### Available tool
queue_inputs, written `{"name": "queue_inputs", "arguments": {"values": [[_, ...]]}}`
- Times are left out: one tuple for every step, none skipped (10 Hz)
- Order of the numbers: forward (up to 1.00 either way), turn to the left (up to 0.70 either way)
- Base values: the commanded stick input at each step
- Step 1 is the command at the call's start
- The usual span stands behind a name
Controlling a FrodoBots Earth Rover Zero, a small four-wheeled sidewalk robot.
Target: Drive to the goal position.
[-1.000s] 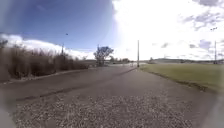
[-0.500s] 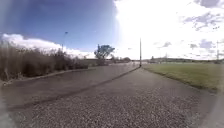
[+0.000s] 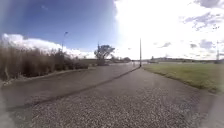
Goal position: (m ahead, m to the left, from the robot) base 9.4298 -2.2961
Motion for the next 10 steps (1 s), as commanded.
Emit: {"name": "queue_inputs", "arguments": {"values": [[1.00, 0.00], [0.74, 0.00], [0.34, 0.00], [0.00, 0.00], [0.00, 0.00], [0.00, 0.00], [0.00, 0.00], [0.00, 0.00], [0.00, 0.00], [0.00, 0.00]]}}
